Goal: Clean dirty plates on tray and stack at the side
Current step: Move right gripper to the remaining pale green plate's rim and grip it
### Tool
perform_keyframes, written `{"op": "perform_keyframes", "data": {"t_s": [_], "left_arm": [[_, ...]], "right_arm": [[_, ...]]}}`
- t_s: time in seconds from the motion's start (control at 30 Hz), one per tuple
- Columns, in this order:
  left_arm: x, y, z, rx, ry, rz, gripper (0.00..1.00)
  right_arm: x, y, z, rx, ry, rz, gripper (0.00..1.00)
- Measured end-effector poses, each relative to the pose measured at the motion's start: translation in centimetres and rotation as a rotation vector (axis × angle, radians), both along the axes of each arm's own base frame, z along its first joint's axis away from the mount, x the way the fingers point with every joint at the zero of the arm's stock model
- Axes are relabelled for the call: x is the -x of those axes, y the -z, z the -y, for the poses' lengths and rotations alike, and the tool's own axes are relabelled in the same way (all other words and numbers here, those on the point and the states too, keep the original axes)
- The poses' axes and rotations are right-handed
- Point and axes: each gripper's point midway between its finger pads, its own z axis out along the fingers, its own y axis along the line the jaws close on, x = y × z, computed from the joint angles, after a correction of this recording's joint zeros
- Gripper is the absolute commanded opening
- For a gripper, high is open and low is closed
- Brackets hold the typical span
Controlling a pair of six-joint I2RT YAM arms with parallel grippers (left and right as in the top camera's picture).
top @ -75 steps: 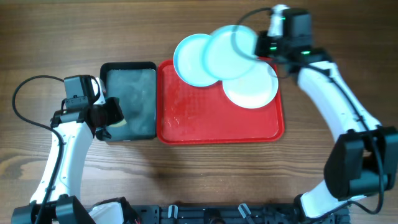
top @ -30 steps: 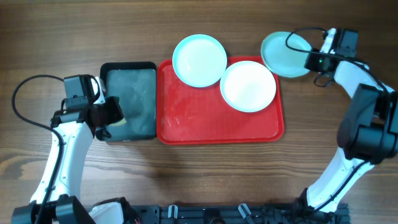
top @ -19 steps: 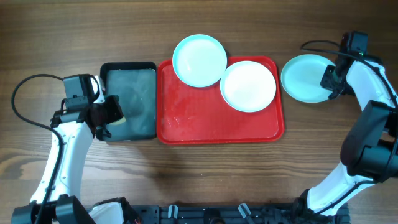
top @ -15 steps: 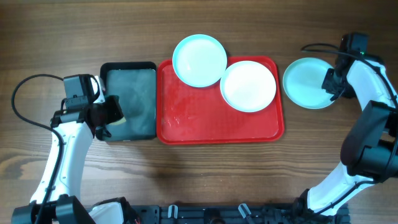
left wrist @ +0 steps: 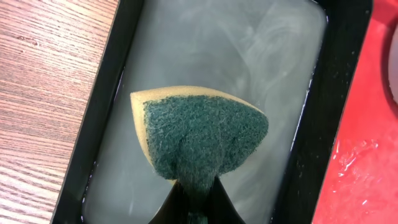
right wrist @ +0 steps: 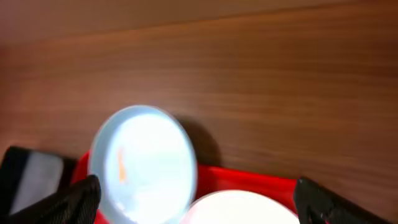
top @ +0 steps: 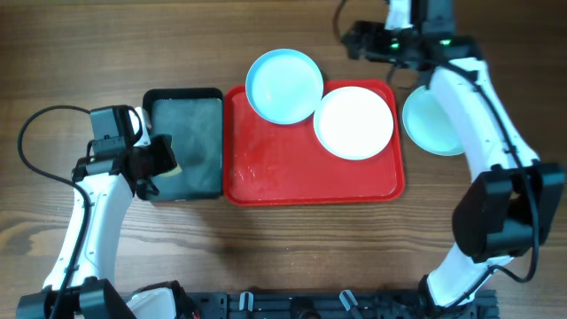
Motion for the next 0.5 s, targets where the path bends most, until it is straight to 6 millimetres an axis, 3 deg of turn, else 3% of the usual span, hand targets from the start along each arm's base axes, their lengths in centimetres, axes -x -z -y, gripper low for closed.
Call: {"op": "perform_keyframes", "data": {"t_s": [0.07,0.1,0.17,0.2,0.23,0.3,0.4,0.5], "left_arm": [[0.0,0.0,0.0,0.0,0.0,0.002,0.04],[-0.1,0.0,0.0,0.0,0.0,0.002,0.04],[-0.1,0.0,0.0,0.0,0.0,0.002,0.04],[-0.1,0.0,0.0,0.0,0.0,0.002,0.04],[-0.1,0.0,0.0,0.0,0.0,0.002,0.04],[0.0,0.0,0.0,0.0,0.0,0.002,0.04],[0.1,0.3,0.0,0.001,0.0,0.0,0.04],[0.2,0.6,0.0,0.0,0.0,-0.001,0.04]], "right_arm": [[0.4,0.3,-2.4,0.018,-0.062,0.015,0.75],[0.6,1.2,-4.0,0.064,-0.118,0.029,0.69],[0.0,3.4,-5.2,0.159,-0.142,0.044,0.53],[-0.1,5.0,-5.6,0.203,-0.158,0.037,0.52],[-0.6,7.9,-6.0,0.272,-0.182,0.028,0.51],[-1.6,8.7,-6.0,0.305,-0.169,0.061,0.45],[-2.4,11.9,-5.7,0.36,-0.144,0.043,0.41],[-2.0,14.2,-6.0,0.353,-0.17,0.002,0.26]]}}
